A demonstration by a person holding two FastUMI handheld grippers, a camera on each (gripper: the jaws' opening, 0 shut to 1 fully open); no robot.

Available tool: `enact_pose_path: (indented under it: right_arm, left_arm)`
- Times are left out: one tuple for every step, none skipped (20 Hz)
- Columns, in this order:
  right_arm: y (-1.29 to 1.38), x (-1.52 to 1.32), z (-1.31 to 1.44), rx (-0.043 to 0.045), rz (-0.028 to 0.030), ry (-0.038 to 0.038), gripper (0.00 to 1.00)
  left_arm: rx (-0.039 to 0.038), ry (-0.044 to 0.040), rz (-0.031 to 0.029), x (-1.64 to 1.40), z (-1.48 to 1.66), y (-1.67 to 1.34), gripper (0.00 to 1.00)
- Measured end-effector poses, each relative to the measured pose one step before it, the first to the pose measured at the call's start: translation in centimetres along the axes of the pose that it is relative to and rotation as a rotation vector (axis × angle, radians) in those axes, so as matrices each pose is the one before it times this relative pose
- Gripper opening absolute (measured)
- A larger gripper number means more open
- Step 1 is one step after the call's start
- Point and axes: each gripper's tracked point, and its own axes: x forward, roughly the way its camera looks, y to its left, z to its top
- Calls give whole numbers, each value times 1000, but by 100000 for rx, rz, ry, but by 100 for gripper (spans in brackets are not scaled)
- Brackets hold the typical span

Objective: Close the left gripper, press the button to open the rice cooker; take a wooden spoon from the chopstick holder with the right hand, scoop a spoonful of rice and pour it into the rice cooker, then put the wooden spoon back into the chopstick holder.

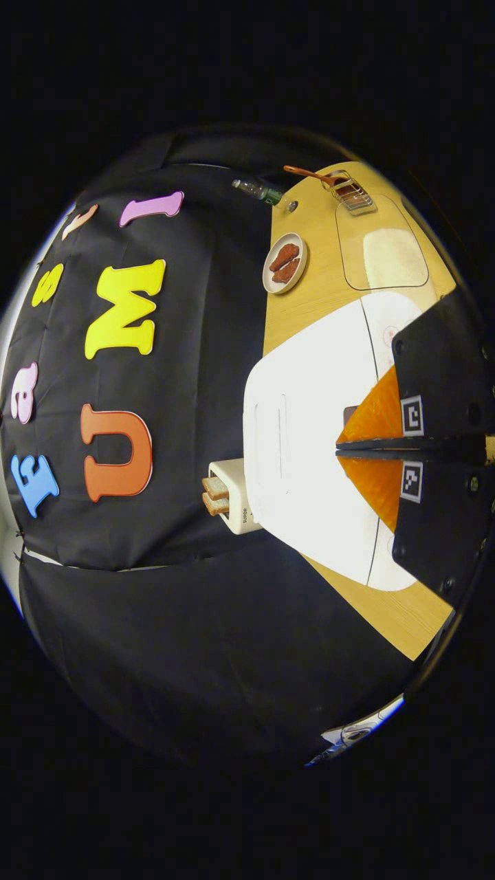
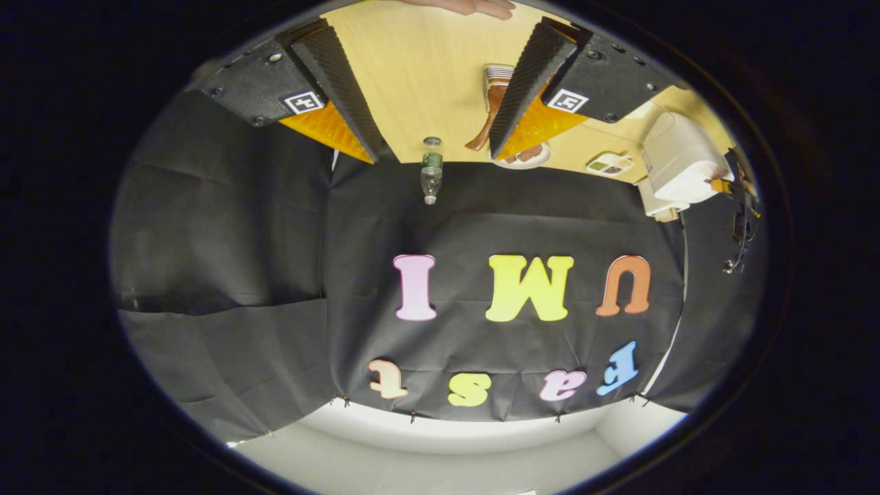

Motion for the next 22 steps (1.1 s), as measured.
enact_pose_path:
  right_arm:
    - [138, 49, -159, 466, 418, 432, 100]
    - [9, 172, -232, 605, 103, 469, 100]
    - [12, 116, -265, 636, 69, 729, 100]
    - [63, 95, -361, 363, 161, 731, 100]
    - [-101, 96, -233, 179, -212, 796, 100]
    - [-157, 95, -304, 121, -390, 649, 100]
    - [-165, 134, -215, -11, -278, 819, 100]
    - [-126, 69, -356, -34, -400, 592, 100]
    - [-113, 62, -184, 0, -480, 488, 100]
    - [-47, 43, -269, -269, -81, 323, 100]
    - [-38, 37, -154, -511, -76, 244, 99]
    - [-69, 99, -208, -274, -322, 145, 99]
    - [25, 50, -99, -52, 56, 295, 99]
    - [103, 93, -203, 203, 281, 348, 99]
    - [107, 46, -97, 414, 342, 240, 99]
    - [123, 196, -140, 231, 278, 244, 100]
    - [170, 167, -85, 64, 197, 321, 100]
    - [149, 271, -222, -91, 99, 279, 100]
    - [155, 220, -103, -25, 176, 293, 99]
    - [275, 304, -138, 434, 437, 197, 99]
    - [303, 244, -124, 619, 730, 270, 99]
    - [389, 475, -295, 655, 870, 365, 100]
  left_arm:
    - [-1154, 150, -1004, -50, 155, 30, 0]
    - [-2158, 700, -1207, -19, -4, 127, 0]
    - [-1636, -119, -1450, -43, 210, -51, 0]
    - [-712, -780, -1358, -96, 147, -12, 0]
    - [-442, -168, -1121, -121, 0, -13, 0]
    - [-14, -1839, -734, -211, 431, 5, 0]
    - [622, -3259, -145, -287, 790, 164, 0]
    - [934, -3076, 803, -532, 880, 199, 0]
    - [1660, -4462, 1939, -702, 1368, 444, 2]
    - [1135, -3839, 978, -778, 1096, 275, 2]
    - [685, -4781, 276, -747, 1419, -8, 2]
    - [106, -1503, 111, -623, 649, -141, 15]
    - [335, -354, 1081, -941, 197, 185, 43]
    - [915, -1128, 1772, -1166, 119, 469, 75]
    - [1253, -1510, 1476, -891, 169, 241, 84]
    - [1707, -1095, 826, -764, 385, -170, 84]
    - [1279, -1338, 1485, -700, 177, 52, 87]
    - [179, -1067, 852, -799, -66, 160, 92]
    - [-92, -114, -153, -842, -168, -139, 98]
    - [-226, 473, -327, -876, -235, -187, 98]
    - [205, 772, -289, -755, -428, -155, 97]
    - [673, -245, -456, -775, -374, -55, 97]
